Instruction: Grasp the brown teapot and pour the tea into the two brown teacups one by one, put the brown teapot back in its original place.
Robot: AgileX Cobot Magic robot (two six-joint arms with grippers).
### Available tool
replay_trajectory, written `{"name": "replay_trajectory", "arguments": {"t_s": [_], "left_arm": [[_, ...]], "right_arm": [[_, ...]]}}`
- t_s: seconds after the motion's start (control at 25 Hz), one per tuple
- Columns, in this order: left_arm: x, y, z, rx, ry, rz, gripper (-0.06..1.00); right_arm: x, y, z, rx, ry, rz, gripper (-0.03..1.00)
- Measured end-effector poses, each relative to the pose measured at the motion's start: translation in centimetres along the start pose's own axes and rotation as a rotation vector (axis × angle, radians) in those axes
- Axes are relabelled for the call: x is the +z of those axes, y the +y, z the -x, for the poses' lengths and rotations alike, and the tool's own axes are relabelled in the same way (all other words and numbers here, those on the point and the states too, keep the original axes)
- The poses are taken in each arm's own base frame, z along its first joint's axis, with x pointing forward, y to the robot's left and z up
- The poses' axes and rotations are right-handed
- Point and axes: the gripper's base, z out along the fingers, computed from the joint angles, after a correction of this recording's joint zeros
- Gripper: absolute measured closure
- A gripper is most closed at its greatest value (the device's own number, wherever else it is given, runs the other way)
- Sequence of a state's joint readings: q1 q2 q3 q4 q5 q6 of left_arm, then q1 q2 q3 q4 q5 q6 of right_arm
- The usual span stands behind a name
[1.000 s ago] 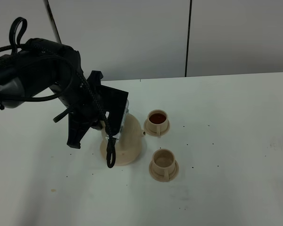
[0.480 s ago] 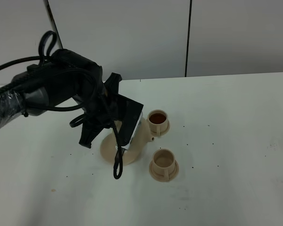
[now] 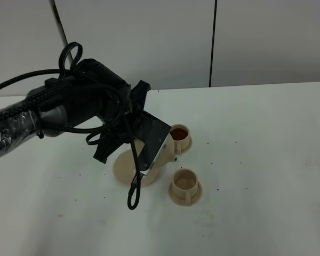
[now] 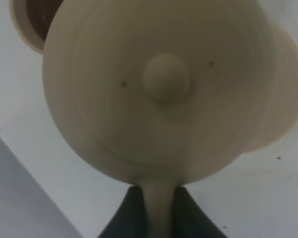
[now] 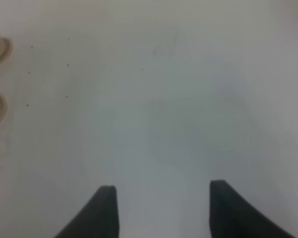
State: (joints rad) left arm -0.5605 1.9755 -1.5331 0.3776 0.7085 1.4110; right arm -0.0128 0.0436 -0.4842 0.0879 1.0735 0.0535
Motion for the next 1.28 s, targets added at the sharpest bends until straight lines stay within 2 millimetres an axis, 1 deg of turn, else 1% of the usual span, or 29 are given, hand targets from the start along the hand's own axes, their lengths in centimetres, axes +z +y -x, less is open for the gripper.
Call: {"name": "replay_trajectory", "arguments": {"t_s": [0.2,0.6,1.04,1.28], "left_arm": [[-0.2,0.3,0.7,0.051,0.012,0.024,0.78],[0.4,0.2,1.2,0.121,0.024,0.013,0.78],[0.0,0.5,2.2,0.240,0.065,0.032,0.78],[-0.1,0.6,2.3,0.281,0.081,0.037,0.78]], "right_arm": [[0.0,0.0,0.0,0.000,0.000,0.000,0.56],[0.0,0.0,0.0,0.000,0.000,0.000,0.56],[0.0,0.0,0.0,0.000,0.000,0.000,0.56],[0.0,0.0,0.0,0.000,0.000,0.000,0.56]]}}
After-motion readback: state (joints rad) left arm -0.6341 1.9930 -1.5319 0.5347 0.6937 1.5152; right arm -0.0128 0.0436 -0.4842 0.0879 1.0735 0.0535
